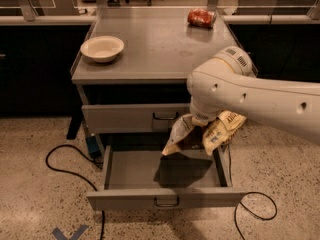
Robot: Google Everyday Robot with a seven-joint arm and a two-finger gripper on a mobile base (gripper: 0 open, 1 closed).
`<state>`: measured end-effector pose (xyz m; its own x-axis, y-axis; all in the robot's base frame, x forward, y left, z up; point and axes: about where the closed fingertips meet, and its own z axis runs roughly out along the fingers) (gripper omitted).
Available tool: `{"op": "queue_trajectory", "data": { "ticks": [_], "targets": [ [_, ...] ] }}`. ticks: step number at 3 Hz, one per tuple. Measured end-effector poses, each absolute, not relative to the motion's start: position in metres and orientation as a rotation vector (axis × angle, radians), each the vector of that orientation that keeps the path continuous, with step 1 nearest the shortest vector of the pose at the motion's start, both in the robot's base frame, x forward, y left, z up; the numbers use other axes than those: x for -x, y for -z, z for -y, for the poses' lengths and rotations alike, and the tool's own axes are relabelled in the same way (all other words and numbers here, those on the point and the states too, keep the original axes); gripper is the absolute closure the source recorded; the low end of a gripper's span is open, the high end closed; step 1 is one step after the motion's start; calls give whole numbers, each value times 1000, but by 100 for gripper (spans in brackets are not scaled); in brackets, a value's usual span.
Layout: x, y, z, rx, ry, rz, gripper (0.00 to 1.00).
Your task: Pick brown chip bag from middle drawer and place on counter
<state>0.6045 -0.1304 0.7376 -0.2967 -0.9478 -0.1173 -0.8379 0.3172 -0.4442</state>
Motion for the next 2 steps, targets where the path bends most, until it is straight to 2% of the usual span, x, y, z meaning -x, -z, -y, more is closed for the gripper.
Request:
{"op": "queue_trajectory", "data": {
  "ticks": [2],
  "targets": [
    [-609, -861, 133, 1477, 525, -2196, 100]
  ]
}}
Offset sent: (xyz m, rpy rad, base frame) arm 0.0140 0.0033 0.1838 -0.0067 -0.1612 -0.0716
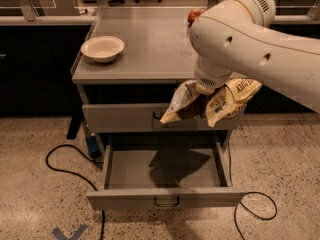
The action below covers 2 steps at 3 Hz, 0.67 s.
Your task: Pick brown chip bag from middle drawer and place on counter
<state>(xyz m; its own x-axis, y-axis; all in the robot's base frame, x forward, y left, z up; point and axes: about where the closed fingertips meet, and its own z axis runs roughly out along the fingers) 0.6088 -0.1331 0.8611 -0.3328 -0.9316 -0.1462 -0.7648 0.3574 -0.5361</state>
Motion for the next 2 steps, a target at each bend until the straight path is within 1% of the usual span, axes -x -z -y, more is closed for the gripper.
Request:
{"op": "queue_trajectory", "data": {
  "ticks": [1, 2],
  "targets": [
    [-609, -861, 133, 1477, 525, -2196, 100],
    [-627, -866, 124, 1530, 535, -2153, 100]
  ]
}}
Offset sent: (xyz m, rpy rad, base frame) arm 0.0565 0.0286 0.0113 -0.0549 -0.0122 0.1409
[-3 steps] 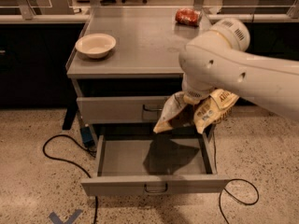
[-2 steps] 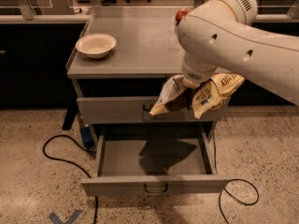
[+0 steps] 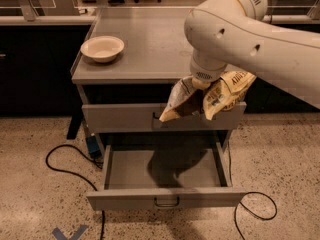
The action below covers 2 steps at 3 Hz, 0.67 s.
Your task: Pick brown chip bag from middle drawer and place on counter
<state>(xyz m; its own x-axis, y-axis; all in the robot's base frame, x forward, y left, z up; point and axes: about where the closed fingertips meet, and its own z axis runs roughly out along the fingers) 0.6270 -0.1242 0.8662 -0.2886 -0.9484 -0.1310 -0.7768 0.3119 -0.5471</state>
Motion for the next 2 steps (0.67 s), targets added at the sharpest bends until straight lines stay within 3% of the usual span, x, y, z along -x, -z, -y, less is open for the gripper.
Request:
{"op": "queue_trajectory", "data": {
  "ticks": [2],
  "targets": [
    [-674, -1038, 82, 1539, 877, -1898, 100]
  ]
}}
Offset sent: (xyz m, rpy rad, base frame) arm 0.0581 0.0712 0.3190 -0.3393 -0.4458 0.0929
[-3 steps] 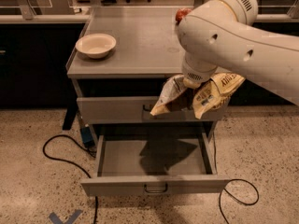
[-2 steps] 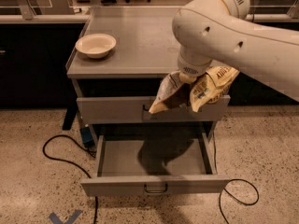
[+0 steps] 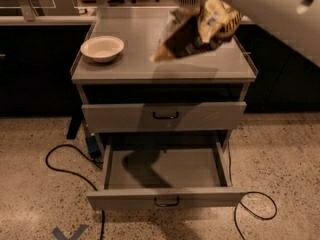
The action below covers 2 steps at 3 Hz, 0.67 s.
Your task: Pick brown chip bag from middle drawer and place on counter
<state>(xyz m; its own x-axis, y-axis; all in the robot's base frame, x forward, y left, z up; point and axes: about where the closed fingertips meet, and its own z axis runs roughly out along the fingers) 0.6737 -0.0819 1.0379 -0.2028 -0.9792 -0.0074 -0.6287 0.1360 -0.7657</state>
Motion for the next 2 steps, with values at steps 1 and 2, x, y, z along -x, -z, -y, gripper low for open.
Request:
{"op": "queue_trajectory", "data": {
  "ticks": [1, 2],
  "targets": [
    [-685, -1113, 66, 1522, 1005, -1811, 100],
    [-714, -1125, 79, 1507, 1031, -1810, 100]
  ]
}}
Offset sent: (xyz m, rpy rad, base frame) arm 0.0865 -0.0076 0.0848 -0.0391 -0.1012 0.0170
